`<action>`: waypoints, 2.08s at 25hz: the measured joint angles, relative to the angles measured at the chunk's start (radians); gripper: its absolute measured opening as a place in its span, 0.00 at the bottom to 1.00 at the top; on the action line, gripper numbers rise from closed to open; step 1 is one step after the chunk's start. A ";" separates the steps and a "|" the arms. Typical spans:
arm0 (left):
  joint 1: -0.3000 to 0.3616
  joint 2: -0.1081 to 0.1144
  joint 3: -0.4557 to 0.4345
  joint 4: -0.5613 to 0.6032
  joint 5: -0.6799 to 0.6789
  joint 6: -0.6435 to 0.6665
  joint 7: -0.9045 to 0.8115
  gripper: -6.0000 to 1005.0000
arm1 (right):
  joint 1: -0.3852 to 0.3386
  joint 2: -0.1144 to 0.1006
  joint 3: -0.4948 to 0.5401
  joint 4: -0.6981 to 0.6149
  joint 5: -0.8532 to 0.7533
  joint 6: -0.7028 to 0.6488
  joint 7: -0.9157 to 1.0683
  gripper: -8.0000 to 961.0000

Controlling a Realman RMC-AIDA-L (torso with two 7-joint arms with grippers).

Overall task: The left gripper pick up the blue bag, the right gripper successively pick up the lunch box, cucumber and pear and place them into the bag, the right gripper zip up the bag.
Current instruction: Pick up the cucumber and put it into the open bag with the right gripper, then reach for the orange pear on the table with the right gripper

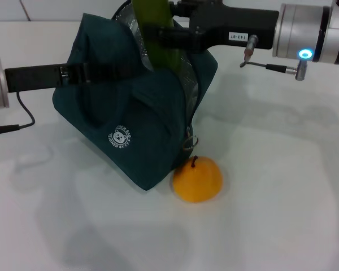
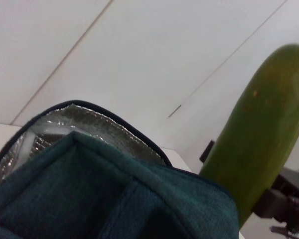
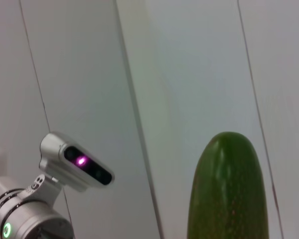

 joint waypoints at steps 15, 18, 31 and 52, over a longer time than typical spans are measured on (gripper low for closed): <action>0.014 0.000 -0.021 0.000 0.000 0.001 0.003 0.04 | -0.027 -0.004 -0.006 0.006 0.002 -0.010 0.006 0.66; 0.014 0.000 -0.021 0.000 0.000 0.001 0.003 0.04 | -0.029 -0.005 -0.006 0.007 0.001 -0.011 0.006 0.66; 0.008 0.000 -0.021 0.000 0.000 0.001 0.003 0.04 | -0.035 -0.007 -0.007 0.006 -0.005 -0.022 0.001 0.66; 0.019 0.002 -0.021 0.000 -0.002 0.000 0.017 0.04 | -0.136 -0.067 0.028 -0.139 -0.104 -0.184 0.067 0.83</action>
